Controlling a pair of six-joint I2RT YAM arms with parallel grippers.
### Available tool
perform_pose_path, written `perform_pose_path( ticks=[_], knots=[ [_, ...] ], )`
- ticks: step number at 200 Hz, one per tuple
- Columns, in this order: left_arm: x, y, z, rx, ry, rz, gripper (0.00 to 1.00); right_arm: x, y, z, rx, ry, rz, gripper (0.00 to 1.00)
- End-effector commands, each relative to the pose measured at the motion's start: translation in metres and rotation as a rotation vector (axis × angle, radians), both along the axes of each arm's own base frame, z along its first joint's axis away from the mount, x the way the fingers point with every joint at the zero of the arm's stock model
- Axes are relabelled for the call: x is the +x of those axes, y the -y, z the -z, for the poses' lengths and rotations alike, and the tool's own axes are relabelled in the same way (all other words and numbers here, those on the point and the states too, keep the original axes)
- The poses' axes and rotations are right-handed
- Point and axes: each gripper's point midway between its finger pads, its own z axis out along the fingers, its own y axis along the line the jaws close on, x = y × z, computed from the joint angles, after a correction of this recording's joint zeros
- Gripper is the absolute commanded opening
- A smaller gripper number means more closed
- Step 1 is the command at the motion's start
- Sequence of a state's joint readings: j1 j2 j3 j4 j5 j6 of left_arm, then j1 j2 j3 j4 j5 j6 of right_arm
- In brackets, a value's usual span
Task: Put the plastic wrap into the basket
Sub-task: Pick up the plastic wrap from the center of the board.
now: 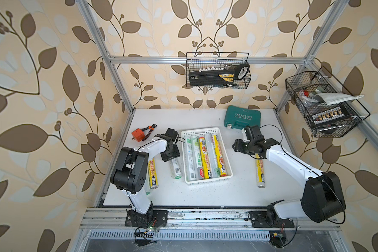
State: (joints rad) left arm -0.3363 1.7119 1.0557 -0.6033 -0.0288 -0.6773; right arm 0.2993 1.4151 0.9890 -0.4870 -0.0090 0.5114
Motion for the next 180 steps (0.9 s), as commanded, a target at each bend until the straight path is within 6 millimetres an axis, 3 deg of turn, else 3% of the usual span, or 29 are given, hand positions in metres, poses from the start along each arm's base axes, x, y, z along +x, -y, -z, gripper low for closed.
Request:
perform_pose_path(
  ticks=[1, 36, 73, 126, 153, 180],
  knots=[
    [0.008, 0.009, -0.041, -0.038, 0.089, 0.029, 0.47, -0.004, 0.001, 0.011, 0.000, -0.026, -0.007, 0.63],
    [0.003, 0.010, -0.066, -0.039, 0.126, 0.042, 0.41, -0.003, 0.001, 0.010, 0.002, -0.024, -0.006, 0.63],
    [0.000, 0.016, -0.111, -0.029, 0.204, 0.058, 0.41, -0.004, 0.001, 0.011, 0.002, -0.027, -0.005, 0.63],
    [-0.003, 0.075, -0.158, -0.154, 0.276, 0.179, 0.41, -0.004, 0.001, 0.011, 0.002, -0.027, -0.005, 0.63],
    [-0.002, 0.099, -0.164, -0.185, 0.301, 0.192, 0.41, -0.004, 0.002, 0.012, 0.001, -0.029, -0.004, 0.63],
    [-0.004, 0.121, -0.157, -0.204, 0.304, 0.200, 0.41, -0.004, 0.001, 0.013, 0.001, -0.036, -0.006, 0.63]
  ],
)
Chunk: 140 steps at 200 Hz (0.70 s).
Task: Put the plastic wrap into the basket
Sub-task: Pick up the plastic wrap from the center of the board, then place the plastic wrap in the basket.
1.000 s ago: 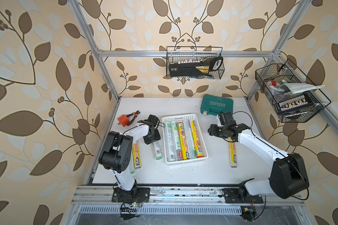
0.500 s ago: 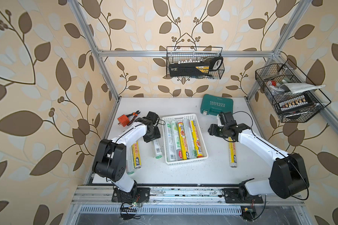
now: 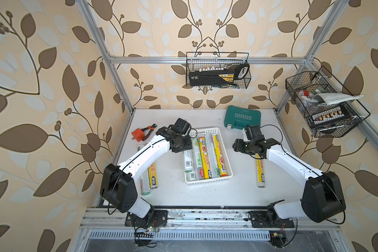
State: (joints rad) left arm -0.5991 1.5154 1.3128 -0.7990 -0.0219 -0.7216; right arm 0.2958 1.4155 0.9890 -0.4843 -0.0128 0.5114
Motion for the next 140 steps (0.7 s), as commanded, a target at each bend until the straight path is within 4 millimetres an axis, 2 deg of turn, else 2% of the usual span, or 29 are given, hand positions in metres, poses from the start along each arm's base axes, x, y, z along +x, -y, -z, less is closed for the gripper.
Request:
perform_pose_path(
  ticks=[1, 67, 140],
  knots=[
    [0.014, 0.025, -0.021, -0.080, 0.074, -0.019, 0.41, -0.005, 0.001, 0.013, -0.003, -0.037, -0.008, 0.63],
    [0.017, 0.049, 0.008, -0.046, 0.026, -0.013, 0.42, -0.005, 0.001, 0.013, -0.001, -0.036, -0.010, 0.63],
    [0.014, 0.040, 0.038, 0.025, -0.013, -0.031, 0.42, -0.004, 0.000, 0.014, 0.000, -0.041, -0.012, 0.63]
  ],
)
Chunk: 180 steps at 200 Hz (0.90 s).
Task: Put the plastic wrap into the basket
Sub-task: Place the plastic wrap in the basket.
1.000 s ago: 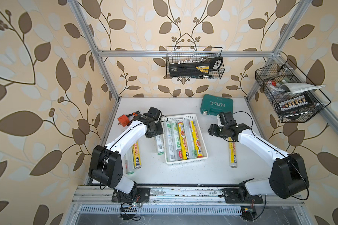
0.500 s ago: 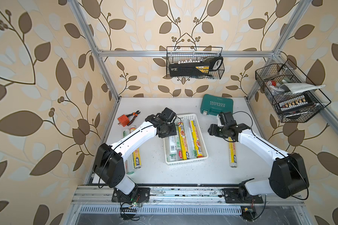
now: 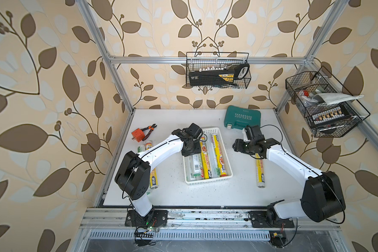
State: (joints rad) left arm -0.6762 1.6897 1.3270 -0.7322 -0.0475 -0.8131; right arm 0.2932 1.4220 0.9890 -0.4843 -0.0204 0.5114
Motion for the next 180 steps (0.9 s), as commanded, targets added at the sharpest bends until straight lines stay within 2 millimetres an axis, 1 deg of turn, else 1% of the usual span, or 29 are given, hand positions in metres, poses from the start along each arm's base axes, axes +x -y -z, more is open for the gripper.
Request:
perform_pose_path(
  ticks=[1, 37, 102, 129, 180],
  knots=[
    [0.011, 0.006, -0.014, -0.018, 0.072, -0.013, 0.42, -0.004, 0.000, 0.012, -0.004, -0.032, -0.012, 0.63],
    [0.007, 0.004, 0.000, -0.002, 0.049, -0.021, 0.42, -0.004, 0.000, 0.012, -0.004, -0.036, -0.013, 0.63],
    [0.004, 0.003, 0.014, 0.008, 0.018, -0.024, 0.44, -0.004, -0.001, 0.013, -0.004, -0.039, -0.015, 0.63],
    [0.002, 0.005, 0.015, 0.007, 0.008, -0.015, 0.45, -0.003, -0.001, 0.013, -0.004, -0.040, -0.017, 0.63],
    [-0.010, 0.006, 0.016, 0.006, -0.004, -0.007, 0.45, -0.003, -0.002, 0.015, -0.004, -0.049, -0.020, 0.63]
  ],
)
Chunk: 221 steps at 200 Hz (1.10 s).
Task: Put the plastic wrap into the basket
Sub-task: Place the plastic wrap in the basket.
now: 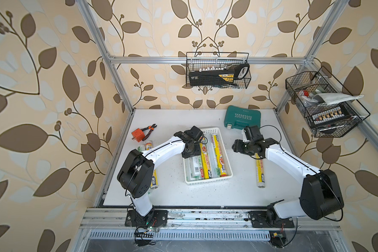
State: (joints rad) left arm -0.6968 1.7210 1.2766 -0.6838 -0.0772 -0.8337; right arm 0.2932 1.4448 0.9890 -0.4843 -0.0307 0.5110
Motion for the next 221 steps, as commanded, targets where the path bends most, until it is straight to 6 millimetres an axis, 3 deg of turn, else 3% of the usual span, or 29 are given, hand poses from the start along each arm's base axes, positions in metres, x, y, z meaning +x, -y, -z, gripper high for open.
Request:
perform_pose_path(
  ticks=[1, 72, 109, 163, 221],
  knots=[
    [-0.006, 0.005, -0.008, -0.030, 0.007, 0.003, 0.45, -0.002, 0.000, 0.008, -0.006, -0.026, -0.013, 0.63],
    [-0.014, 0.000, -0.001, -0.008, -0.018, -0.008, 0.45, -0.003, 0.000, 0.008, -0.006, -0.026, -0.013, 0.63],
    [-0.010, -0.004, -0.005, 0.022, -0.003, -0.009, 0.63, -0.004, 0.001, 0.006, -0.007, -0.020, -0.013, 0.62],
    [-0.007, -0.002, -0.025, -0.006, 0.036, -0.009, 0.72, -0.006, 0.002, 0.003, -0.012, -0.024, -0.018, 0.62],
    [-0.013, -0.028, -0.061, 0.026, 0.140, -0.026, 0.85, -0.016, 0.012, -0.019, -0.060, 0.004, -0.023, 0.64]
  ],
)
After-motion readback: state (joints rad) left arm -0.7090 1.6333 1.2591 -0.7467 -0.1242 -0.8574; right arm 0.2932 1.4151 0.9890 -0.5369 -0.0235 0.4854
